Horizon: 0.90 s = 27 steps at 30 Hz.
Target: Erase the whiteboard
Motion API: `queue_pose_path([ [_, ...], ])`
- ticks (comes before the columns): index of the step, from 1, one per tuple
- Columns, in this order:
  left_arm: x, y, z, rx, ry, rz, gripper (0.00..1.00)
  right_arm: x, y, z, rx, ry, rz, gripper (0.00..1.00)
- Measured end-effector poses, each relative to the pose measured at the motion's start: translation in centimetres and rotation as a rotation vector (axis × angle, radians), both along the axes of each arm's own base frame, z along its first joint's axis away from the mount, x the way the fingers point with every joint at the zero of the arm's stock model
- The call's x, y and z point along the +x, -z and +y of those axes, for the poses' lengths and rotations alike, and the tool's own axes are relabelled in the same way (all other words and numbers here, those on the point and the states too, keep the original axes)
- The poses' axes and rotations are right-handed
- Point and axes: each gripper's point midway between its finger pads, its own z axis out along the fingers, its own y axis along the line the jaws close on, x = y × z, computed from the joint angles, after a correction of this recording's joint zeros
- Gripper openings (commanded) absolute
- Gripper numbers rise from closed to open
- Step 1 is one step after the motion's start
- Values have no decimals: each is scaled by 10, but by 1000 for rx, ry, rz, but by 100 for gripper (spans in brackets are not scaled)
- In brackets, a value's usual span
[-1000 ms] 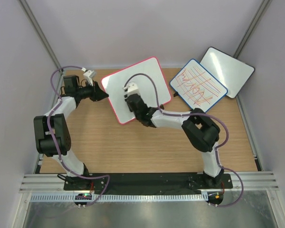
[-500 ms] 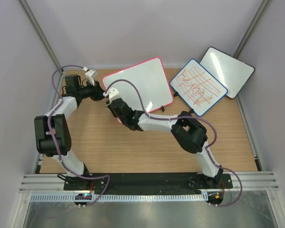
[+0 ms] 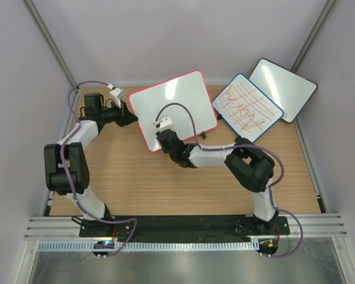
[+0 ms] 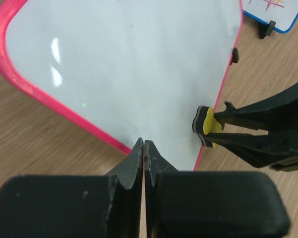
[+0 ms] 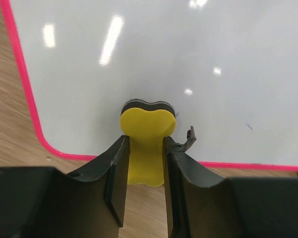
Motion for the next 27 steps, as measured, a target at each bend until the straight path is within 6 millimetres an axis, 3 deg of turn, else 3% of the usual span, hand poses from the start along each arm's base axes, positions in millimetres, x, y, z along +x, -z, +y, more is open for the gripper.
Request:
queue_pose_path([
  [6,-1,0,-2,-4,11,-1,0,16,-3,-34,25,82,20,1],
  [12,-3,-2,-4,-15,21,2,2,18,-5,-38,41,91,32,1],
  [14,-4,-2,-4,-19,23,4,9,18,-6,-38,49,91,37,1],
  [15,-4,-2,-4,-20,23,5,18,18,-6,-38,54,91,40,1],
  [18,-4,-3,-5,-30,21,17,32,18,-7,-45,101,105,63,1],
  [23,-5,-5,-7,-51,22,34,43,30,-12,-72,193,167,97,1],
  [27,-5,-3,-9,-70,24,53,53,41,-17,-81,250,200,100,1],
])
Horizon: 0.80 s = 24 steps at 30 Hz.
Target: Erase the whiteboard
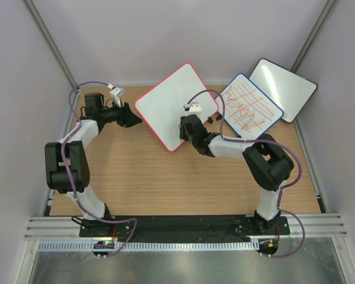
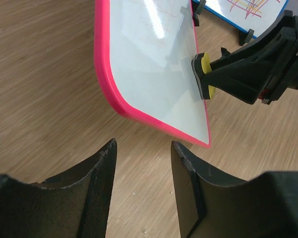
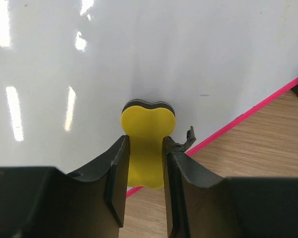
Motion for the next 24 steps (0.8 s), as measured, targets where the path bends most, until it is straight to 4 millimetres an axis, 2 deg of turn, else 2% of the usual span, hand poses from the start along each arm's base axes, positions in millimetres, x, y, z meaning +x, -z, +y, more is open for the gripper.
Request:
queue_pose_path([
  [8,-2,1,-18,-34,32,18,59,9,-10,7,167,27,7,1],
  [15,7,4,-22,-54,-14,21,59,32,-11,-24,297,157,25,1],
  [18,13,12,-26,-57,-32,44,56,42,-11,-35,326,200,22,1],
  [22,14,18,-35,-69,-33,74,49,50,-6,-32,335,210,27,1],
  [23,14,18,-37,-72,-31,76,47,51,-6,-31,339,210,29,1],
  [24,14,17,-38,-75,-29,75,39,52,-5,-30,347,209,31,1],
])
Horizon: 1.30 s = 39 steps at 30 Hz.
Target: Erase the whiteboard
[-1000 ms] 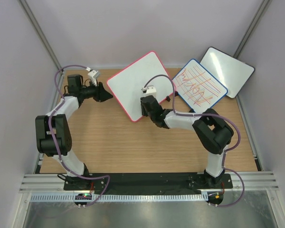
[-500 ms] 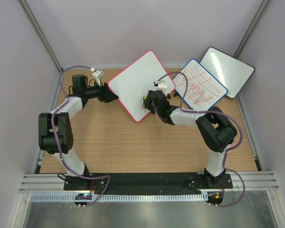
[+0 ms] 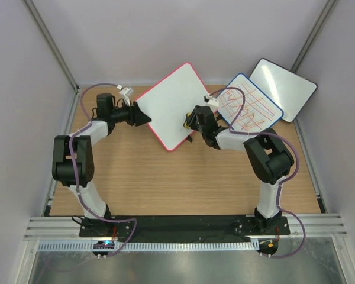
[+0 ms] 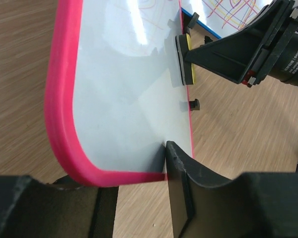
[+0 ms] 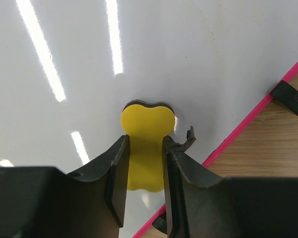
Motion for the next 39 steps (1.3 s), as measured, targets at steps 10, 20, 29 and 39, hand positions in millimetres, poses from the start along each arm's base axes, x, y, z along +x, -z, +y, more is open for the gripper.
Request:
queue_pose_path([
  [10,-12,-16,-10,-129,15,141,0,-5,-3,13,19,28,-33,1],
  [20,-14,-9,-1,-108,-3,162,0,-46,-15,80,66,-87,-70,1],
  [29,-18,-18,-6,-78,34,100,0,-44,-11,56,74,-66,-45,1],
  [39,-19,-21,-8,-67,47,83,0,-20,15,-18,7,67,24,1],
])
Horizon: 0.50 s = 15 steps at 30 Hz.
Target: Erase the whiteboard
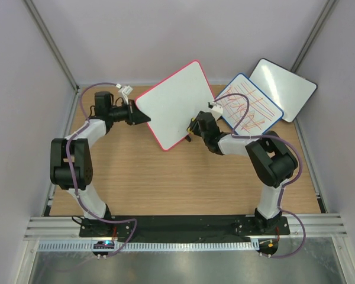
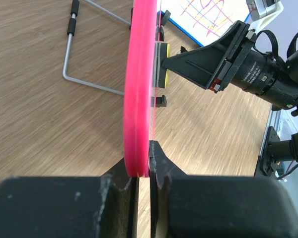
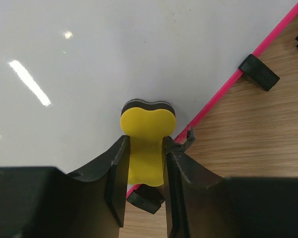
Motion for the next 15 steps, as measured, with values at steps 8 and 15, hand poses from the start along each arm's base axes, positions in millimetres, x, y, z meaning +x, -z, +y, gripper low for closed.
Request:
queue_pose_path([
  [8,0,0,1,3,1,3,0,-13,-6,29,-57,-28,-21,1],
  [15,1,-1,4,1,-14,16,0,-11,-5,39,-92,-4,-33,1],
])
